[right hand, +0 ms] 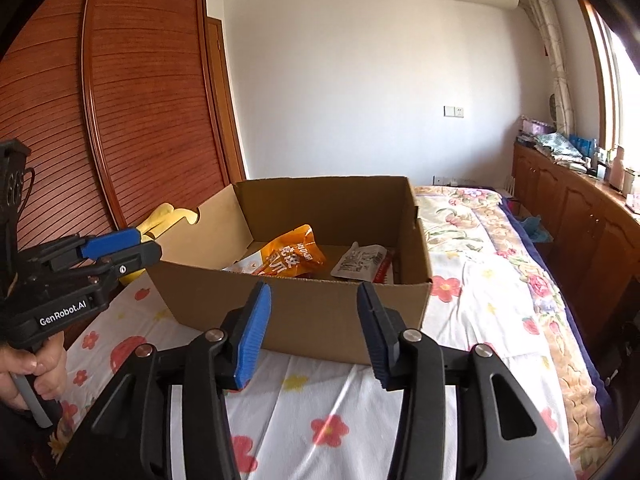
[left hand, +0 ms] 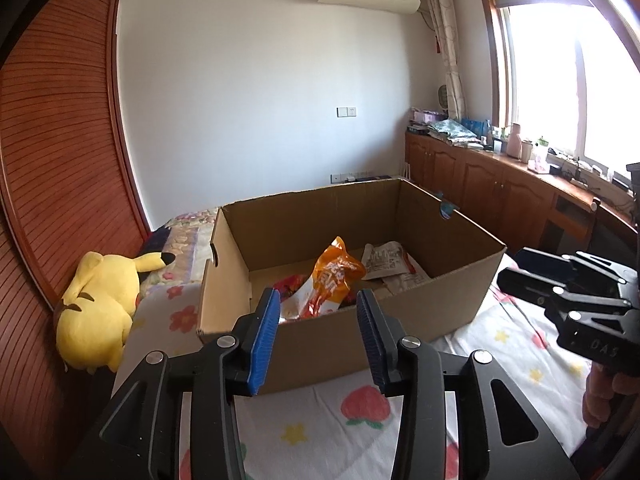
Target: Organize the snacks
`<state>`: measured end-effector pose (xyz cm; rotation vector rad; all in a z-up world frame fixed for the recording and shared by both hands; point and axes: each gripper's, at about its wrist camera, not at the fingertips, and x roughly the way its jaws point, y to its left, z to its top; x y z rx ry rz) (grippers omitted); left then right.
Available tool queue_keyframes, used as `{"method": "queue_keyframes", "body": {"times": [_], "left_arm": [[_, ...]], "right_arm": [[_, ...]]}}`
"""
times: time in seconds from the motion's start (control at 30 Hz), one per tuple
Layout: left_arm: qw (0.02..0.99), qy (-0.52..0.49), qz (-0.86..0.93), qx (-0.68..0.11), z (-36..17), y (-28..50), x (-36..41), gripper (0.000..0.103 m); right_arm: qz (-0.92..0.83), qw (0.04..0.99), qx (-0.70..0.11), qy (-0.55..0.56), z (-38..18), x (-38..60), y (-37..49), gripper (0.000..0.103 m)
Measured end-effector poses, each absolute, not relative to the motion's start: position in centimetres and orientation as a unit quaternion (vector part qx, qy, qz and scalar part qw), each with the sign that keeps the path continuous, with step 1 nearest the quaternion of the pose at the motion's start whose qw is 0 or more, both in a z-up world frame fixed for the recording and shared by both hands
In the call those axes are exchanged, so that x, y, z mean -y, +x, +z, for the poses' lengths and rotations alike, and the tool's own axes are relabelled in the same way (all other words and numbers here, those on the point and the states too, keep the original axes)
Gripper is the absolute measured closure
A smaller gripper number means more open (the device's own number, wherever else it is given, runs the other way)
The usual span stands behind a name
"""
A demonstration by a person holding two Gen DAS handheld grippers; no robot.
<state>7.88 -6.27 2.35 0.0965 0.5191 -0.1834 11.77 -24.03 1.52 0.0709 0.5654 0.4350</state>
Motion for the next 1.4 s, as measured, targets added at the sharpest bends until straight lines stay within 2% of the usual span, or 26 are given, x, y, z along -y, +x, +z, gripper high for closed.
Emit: {"method": "queue_keyframes", "body": {"times": [0.23, 0.3, 0.5, 0.6, 0.7, 1.4], "left_arm": [[0.966, 0.033, -0.078, -0.245, 1.8, 6.1, 6.1, 0.046], [0.965, 0.031, -0.076, -0.247, 1.5, 5.5, 6.2, 0.045], [0.97, 0.031, -0.073, -0.23, 1.2, 3.5, 6.4, 0.033], [0.969, 0.033, -0.072, -0.234, 0.8, 2.9, 6.7, 0.029], [0.97, 0.037, -0.063, -0.231, 0.5, 2.5, 7.0, 0.018], [0.971, 0.026, -0.034, -0.235, -0.7, 1.1, 7.1, 0.018]], "right_arm": [[0.192, 0.945, -0.262, 0.026, 1.5, 24.5, 9.4, 0.047], [0.185, 0.947, -0.26, 0.022, 1.3, 24.6, 8.8, 0.045], [0.169, 0.951, -0.258, 0.022, 0.7, 24.9, 7.7, 0.026], [0.161, 0.953, -0.257, 0.024, 0.5, 25.1, 7.3, 0.025], [0.151, 0.954, -0.256, 0.025, 0.3, 25.3, 6.9, 0.025], [0.102, 0.963, -0.25, 0.025, 0.2, 26.5, 5.0, 0.025]]}}
